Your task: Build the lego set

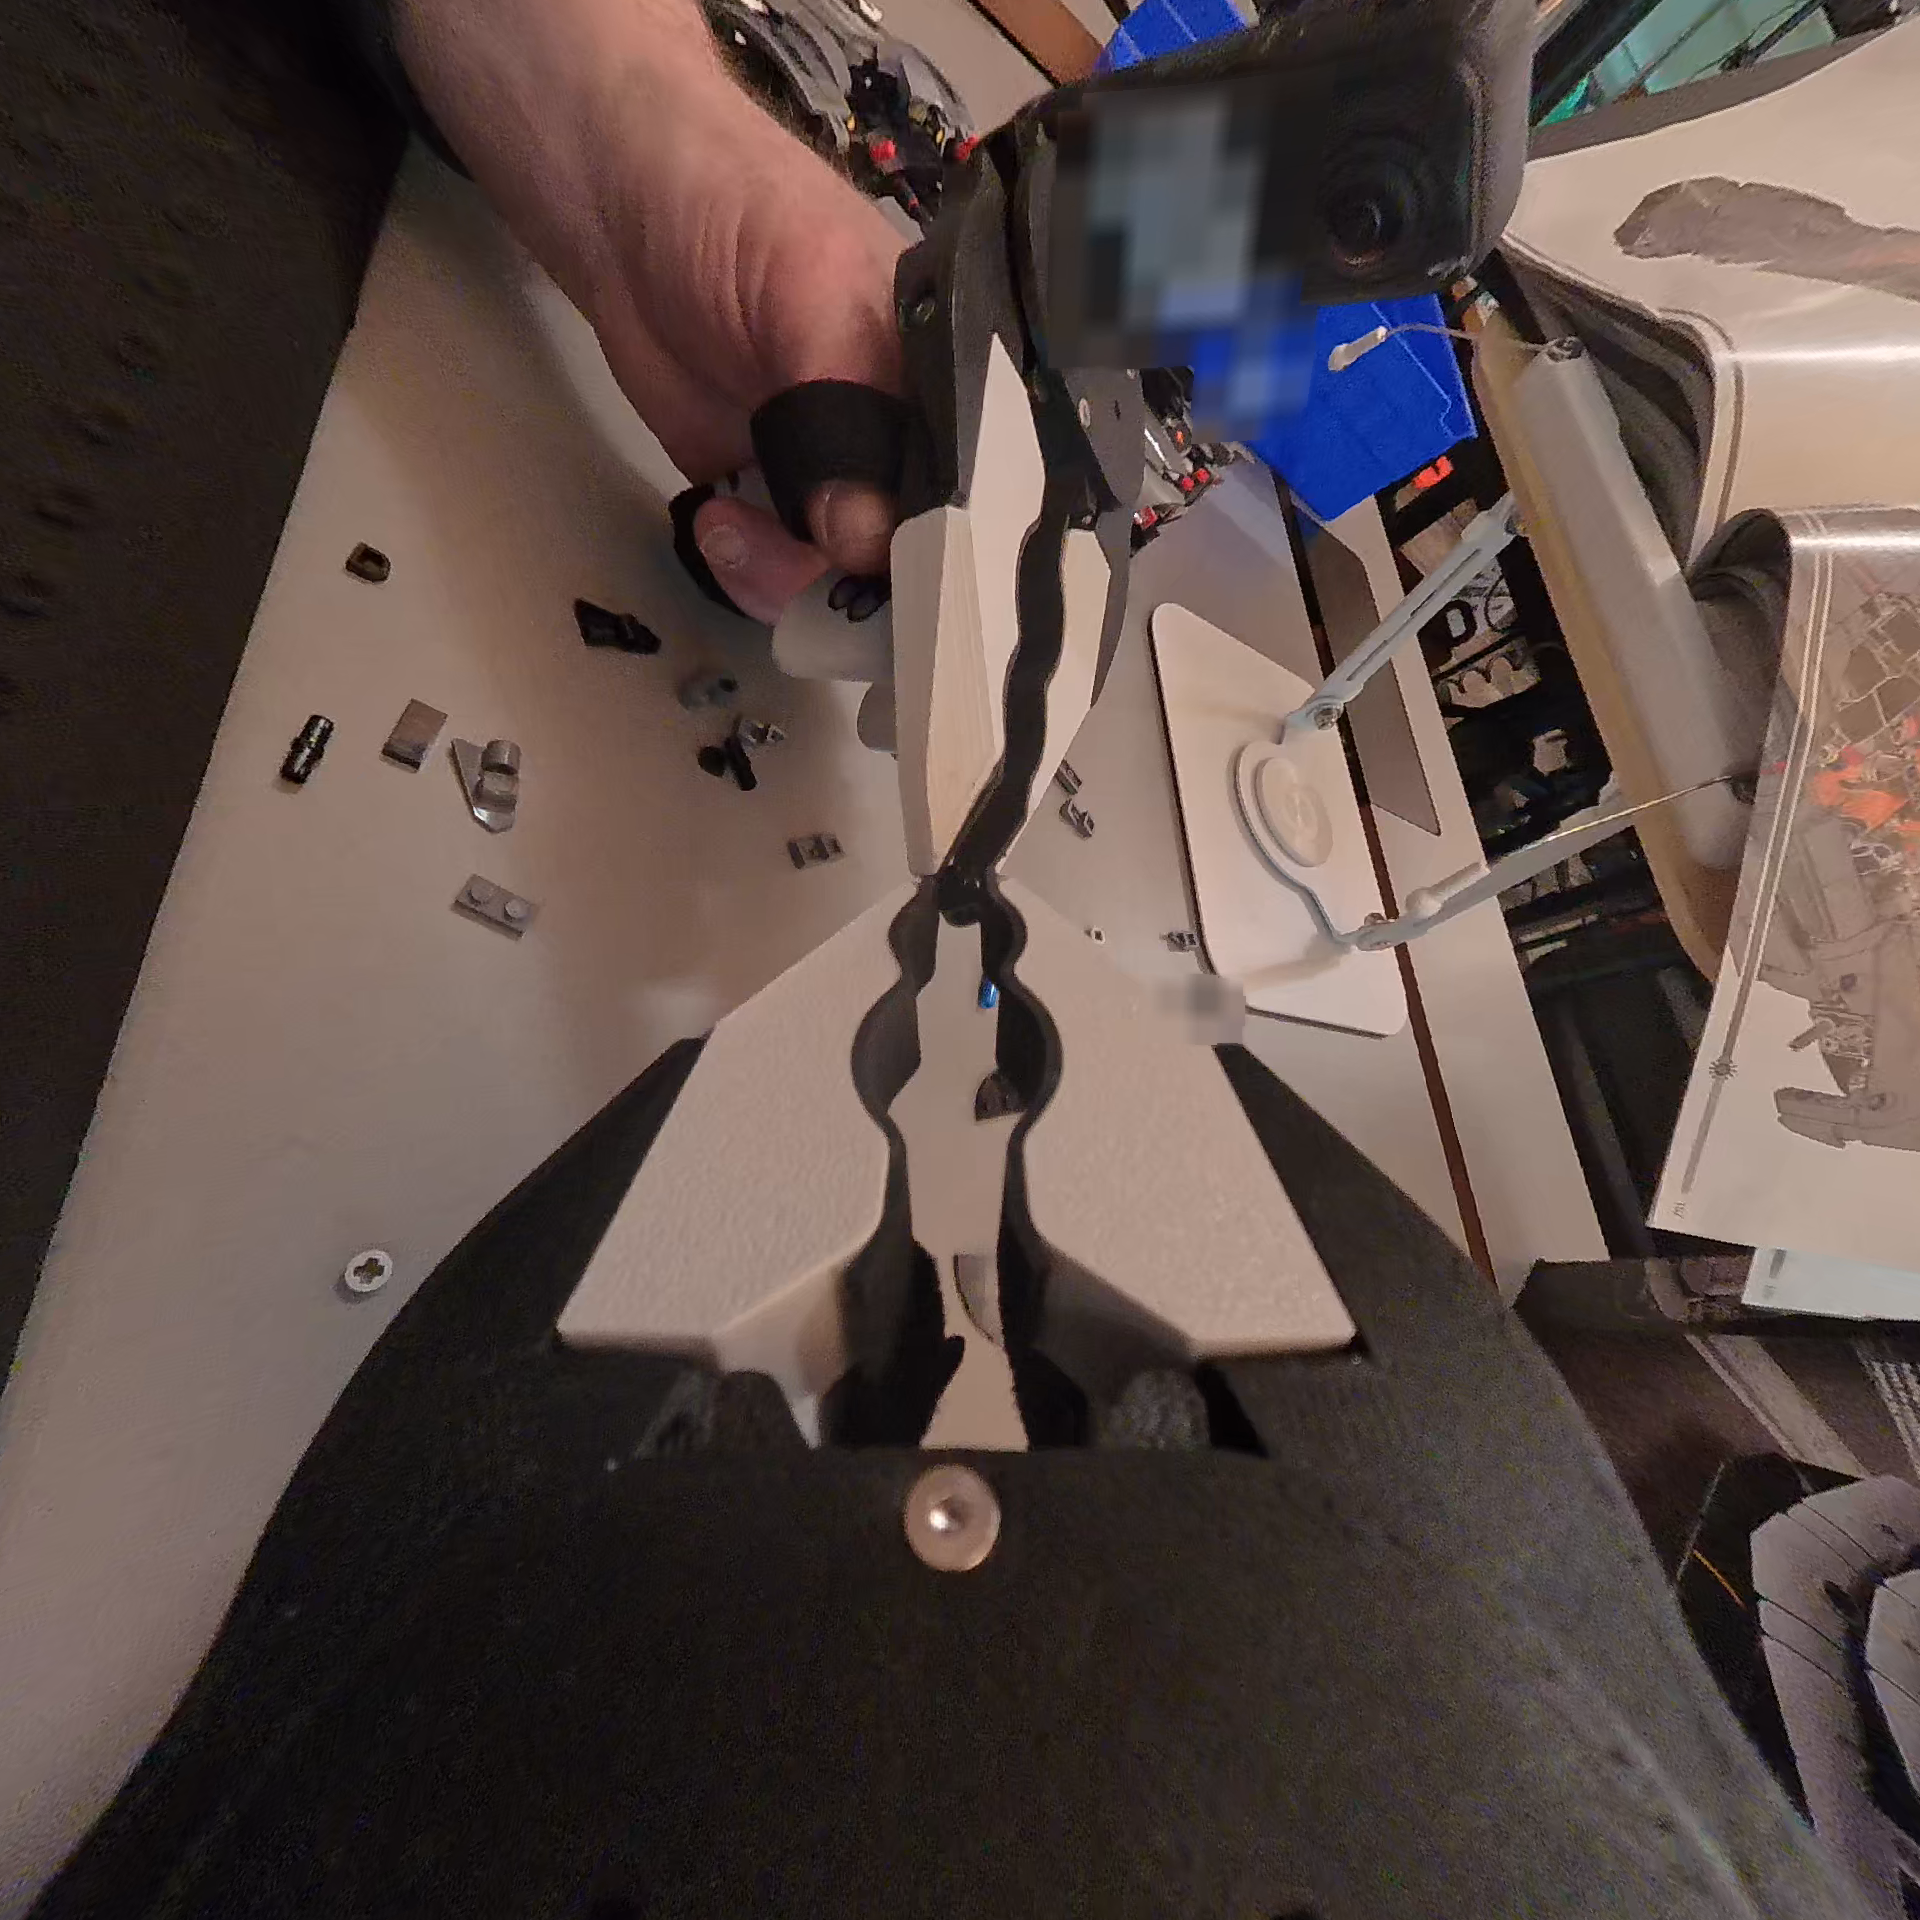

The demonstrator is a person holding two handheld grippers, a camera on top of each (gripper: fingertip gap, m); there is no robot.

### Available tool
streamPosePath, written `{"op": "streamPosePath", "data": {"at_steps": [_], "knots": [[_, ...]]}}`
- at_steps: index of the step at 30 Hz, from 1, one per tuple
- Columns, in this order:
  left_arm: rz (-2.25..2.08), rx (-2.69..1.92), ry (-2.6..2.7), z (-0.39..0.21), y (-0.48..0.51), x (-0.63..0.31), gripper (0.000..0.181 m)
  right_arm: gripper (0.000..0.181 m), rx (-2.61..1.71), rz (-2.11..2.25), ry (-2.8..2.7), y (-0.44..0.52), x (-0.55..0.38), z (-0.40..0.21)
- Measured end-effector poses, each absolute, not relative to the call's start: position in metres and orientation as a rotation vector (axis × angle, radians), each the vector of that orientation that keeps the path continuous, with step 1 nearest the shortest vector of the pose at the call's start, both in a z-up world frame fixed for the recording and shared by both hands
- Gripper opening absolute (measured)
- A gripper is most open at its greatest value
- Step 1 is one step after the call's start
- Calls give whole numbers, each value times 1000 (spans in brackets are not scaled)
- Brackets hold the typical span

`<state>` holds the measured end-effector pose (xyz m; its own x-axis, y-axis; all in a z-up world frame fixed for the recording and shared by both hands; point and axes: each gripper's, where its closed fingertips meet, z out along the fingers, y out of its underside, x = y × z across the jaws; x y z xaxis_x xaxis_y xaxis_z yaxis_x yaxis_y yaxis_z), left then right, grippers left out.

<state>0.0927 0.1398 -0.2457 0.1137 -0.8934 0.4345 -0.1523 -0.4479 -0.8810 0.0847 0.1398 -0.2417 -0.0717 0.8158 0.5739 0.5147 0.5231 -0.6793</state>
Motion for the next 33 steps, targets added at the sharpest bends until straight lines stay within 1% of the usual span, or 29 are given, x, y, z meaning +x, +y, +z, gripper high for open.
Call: {"op": "streamPosePath", "data": {"at_steps": [12, 15, 17, 21, 26, 30, 33], "knots": [[-1503, -1652, 1013, -238, 136, 87, 5, 6, -1108, 434, -1728, 134, 84, -237], [-1451, -1640, 1029, -238, 138, 86, 5, 10, -1135, 488, -1717, 134, 84, -237], [-1379, -1624, 1059, -237, 138, 87, 5, 17, -1204, 581, -1693, 136, 85, -238], [-1066, -1570, 1185, -242, 139, 86, 5, 20, -1407, 897, -1601, 141, 91, -239], [-543, -1377, 1356, -238, 139, 84, 5, 21, -1641, 1307, -1442, 141, 91, -236], [-211, -1224, 1473, -233, 135, 87, 5, 20, -1708, 1592, -1357, 136, 91, -231], [-74, -1151, 1516, -232, 134, 86, 5, 17, -1696, 1711, -1346, 128, 89, -225]]}}
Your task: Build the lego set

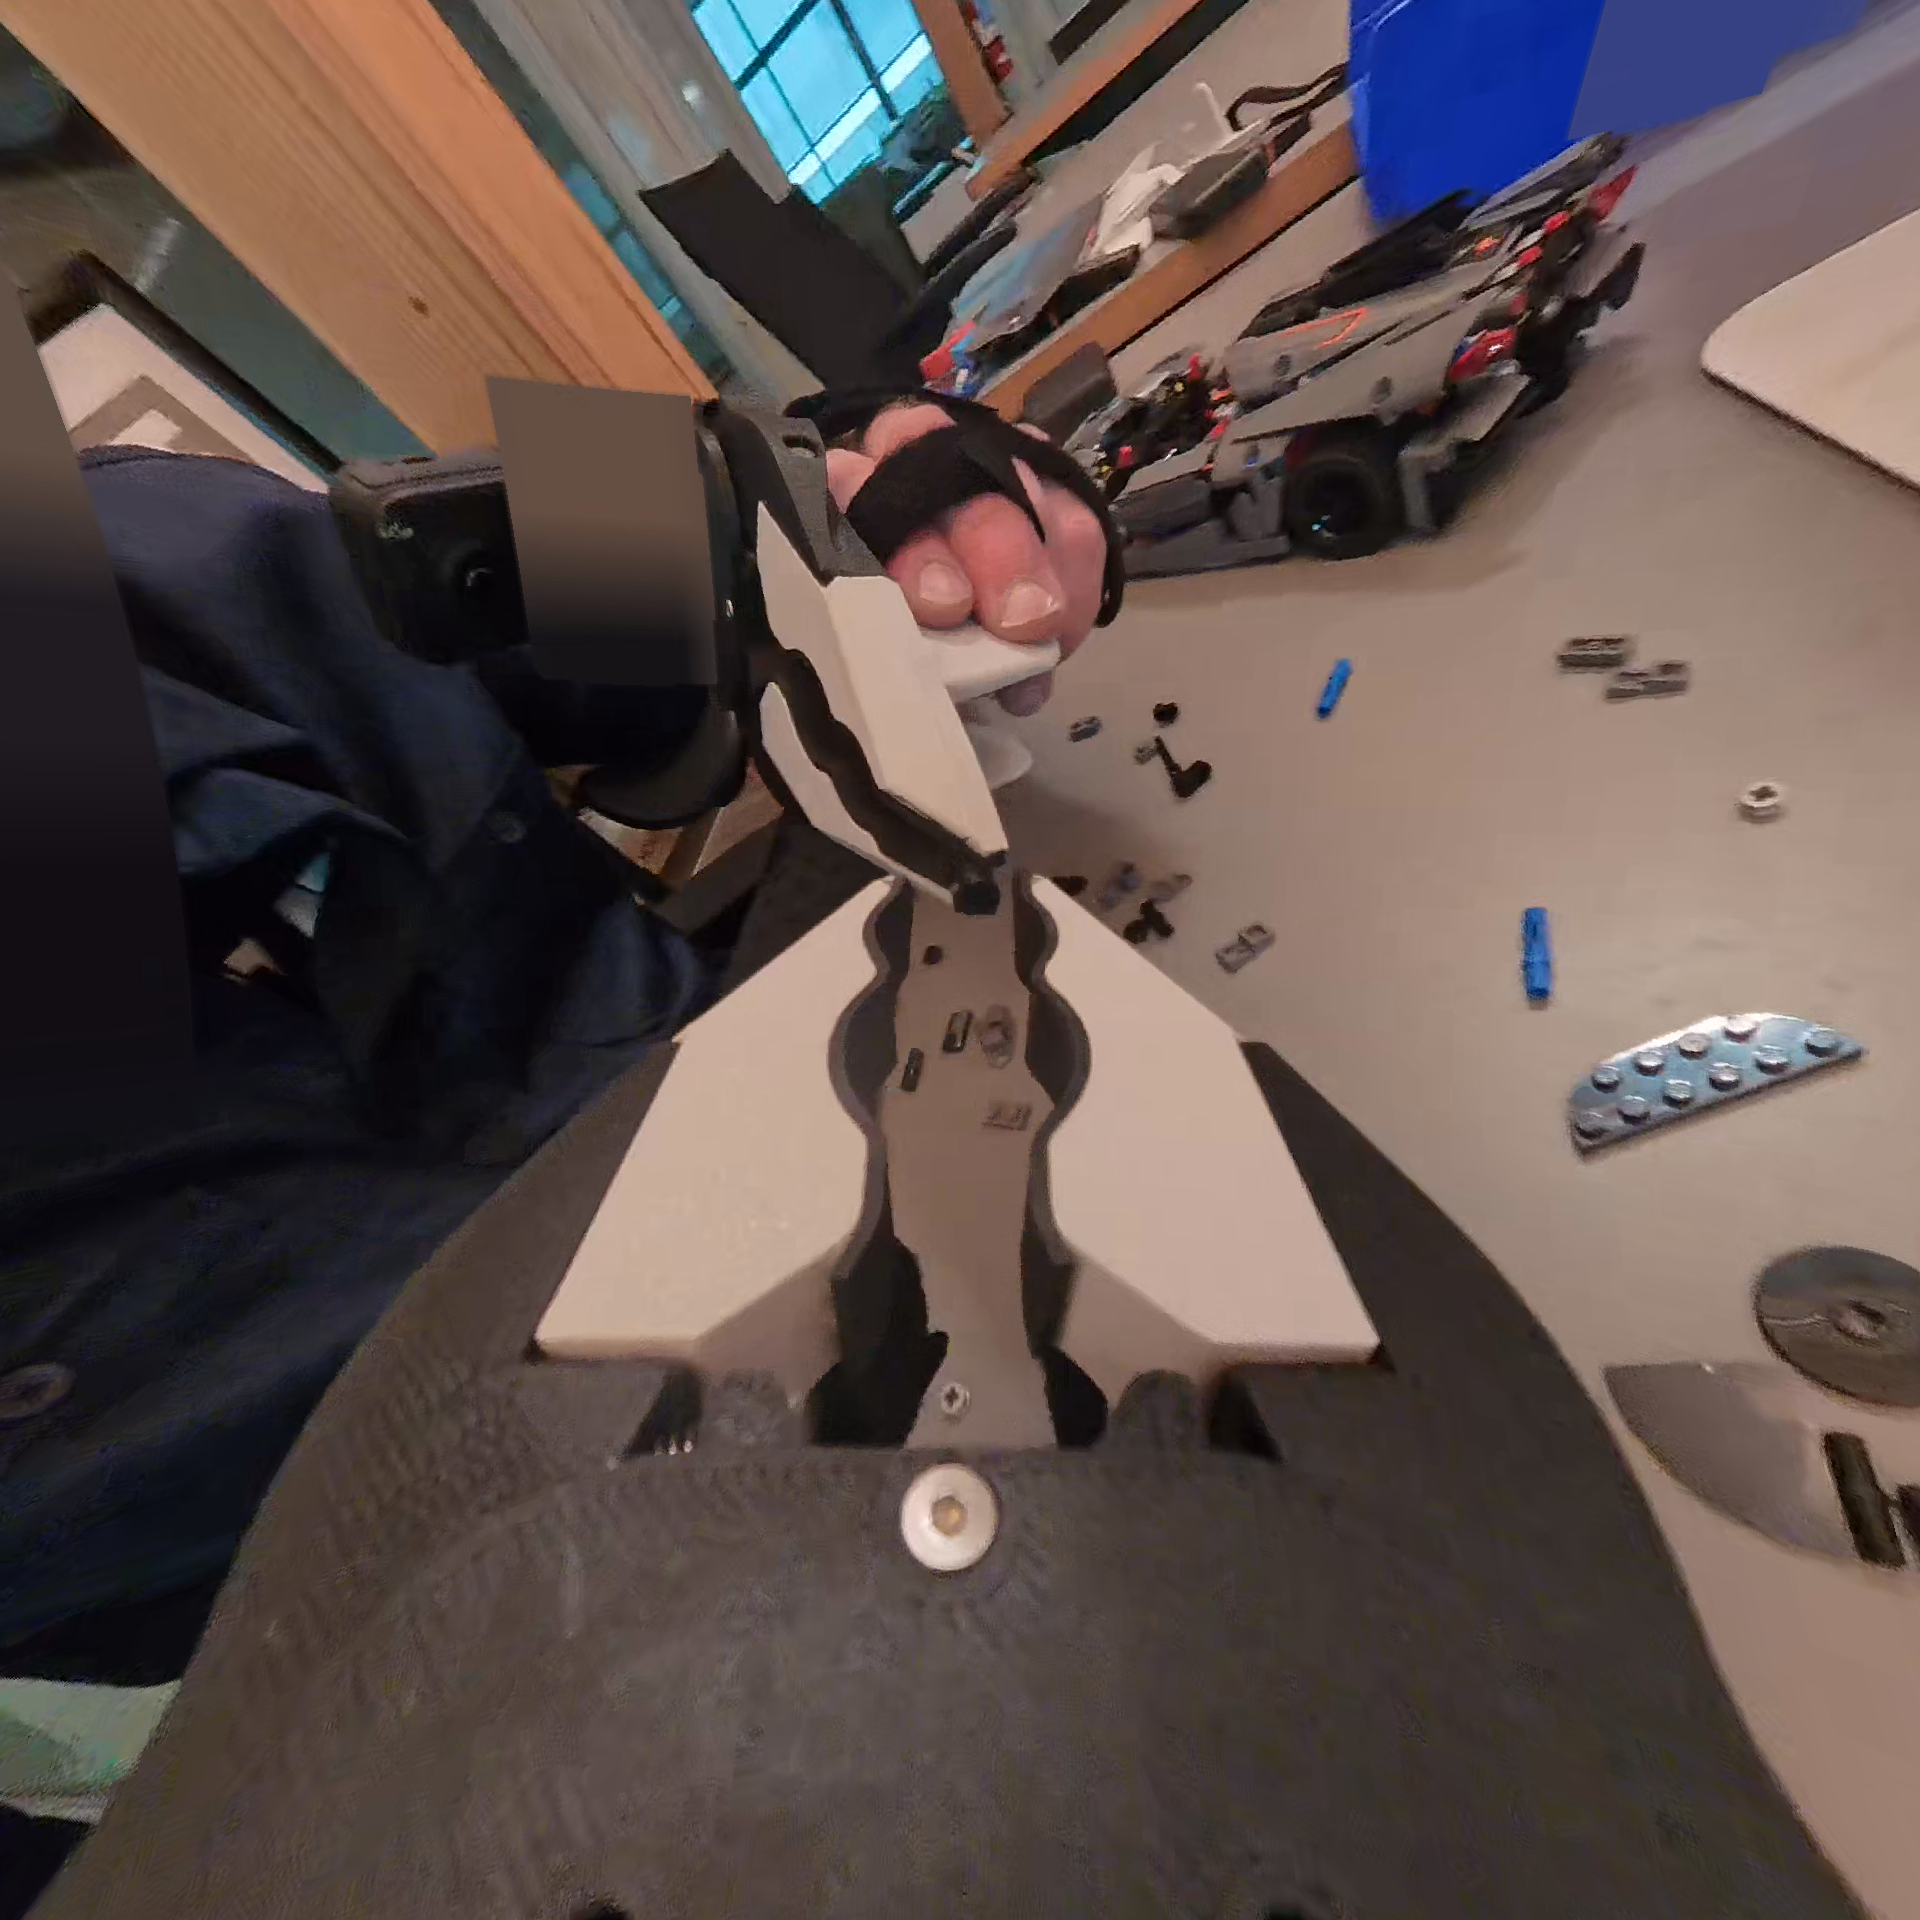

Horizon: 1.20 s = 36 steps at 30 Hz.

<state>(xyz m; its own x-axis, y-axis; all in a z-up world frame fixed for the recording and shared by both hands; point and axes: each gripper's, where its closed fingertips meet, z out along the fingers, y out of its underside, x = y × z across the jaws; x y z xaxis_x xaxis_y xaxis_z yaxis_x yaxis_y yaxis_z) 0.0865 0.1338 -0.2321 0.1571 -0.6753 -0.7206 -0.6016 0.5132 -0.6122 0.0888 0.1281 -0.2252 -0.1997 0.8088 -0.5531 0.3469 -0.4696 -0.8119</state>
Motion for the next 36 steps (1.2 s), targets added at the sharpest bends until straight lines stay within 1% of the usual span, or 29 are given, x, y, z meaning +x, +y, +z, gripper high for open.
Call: {"op": "streamPosePath", "data": {"at_steps": [4, 8, 13, 18, 20, 23, 26, 28, 36], "knots": [[33, -1094, 1551, -233, 133, 85, 5, 8, -1723, 1744, -1357, 125, 87, -230], [114, -1022, 1601, -237, 128, 88, 5, 8, -1720, 1826, -1344, 123, 86, -229], [134, -1001, 1622, -239, 127, 89, 5, 5, -1735, 1815, -1367, 122, 87, -232], [131, -1052, 1607, -244, 134, 86, 5, 4, -1767, 1729, -1360, 131, 87, -239], [118, -1081, 1611, -246, 134, 81, 7, 5, -1841, 1662, -1327, 142, 90, -249], [142, -1013, 1713, -259, 117, 89, 0, 5, -1984, 1566, -1295, 152, 93, -270], [165, -1051, 1868, -294, 105, 101, 0, 5, -2112, 1469, -1316, 154, 94, -292], [177, -1053, 1887, -307, 104, 106, 0, 5, -2166, 1449, -1314, 154, 94, -299], [225, -1188, 1892, -327, 118, 111, 0, 5, -2275, 1398, -1331, 152, 96, -315]]}}
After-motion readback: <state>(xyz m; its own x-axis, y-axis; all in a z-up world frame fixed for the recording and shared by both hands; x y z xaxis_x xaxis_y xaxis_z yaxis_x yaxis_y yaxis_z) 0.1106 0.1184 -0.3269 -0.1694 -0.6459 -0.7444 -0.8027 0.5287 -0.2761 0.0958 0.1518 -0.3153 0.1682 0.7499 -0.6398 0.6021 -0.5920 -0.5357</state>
